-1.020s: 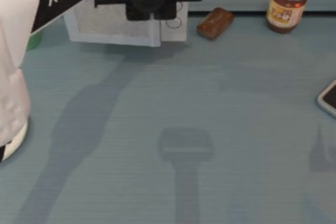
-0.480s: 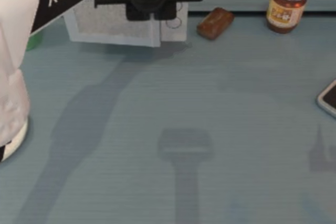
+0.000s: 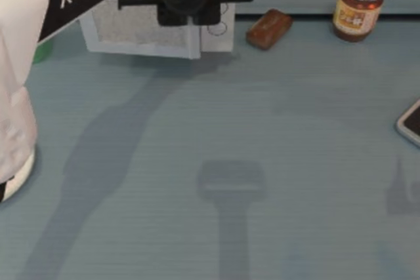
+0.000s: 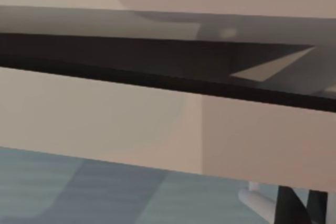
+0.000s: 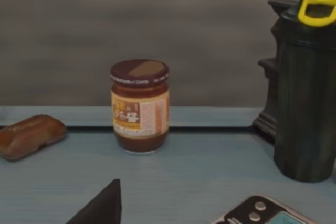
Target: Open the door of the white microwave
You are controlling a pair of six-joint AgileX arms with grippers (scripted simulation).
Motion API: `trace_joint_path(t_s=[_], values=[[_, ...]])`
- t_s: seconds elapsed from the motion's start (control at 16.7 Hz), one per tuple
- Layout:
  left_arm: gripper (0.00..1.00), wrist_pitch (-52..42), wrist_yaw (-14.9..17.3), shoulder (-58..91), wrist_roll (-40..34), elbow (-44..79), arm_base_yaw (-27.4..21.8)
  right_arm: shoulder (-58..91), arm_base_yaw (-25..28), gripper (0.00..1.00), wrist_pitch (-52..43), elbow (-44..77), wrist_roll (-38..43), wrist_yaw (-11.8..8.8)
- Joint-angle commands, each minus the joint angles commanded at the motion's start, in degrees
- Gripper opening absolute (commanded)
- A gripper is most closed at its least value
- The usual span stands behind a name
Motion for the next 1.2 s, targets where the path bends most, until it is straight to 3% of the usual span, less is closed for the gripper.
trace_joint_path(t_s=[0.54,1.2], values=[[0.0,0.2,0.4,0.2,-0.1,-0.3,-0.3,0.0,0.0,1.0,0.0,0.0,0.0,0.0],[0.0,5.2,2.7,-6.0,5.6,-9.8,0.5,0.0,0.0,1.0,0.0,0.0,0.0,0.0]])
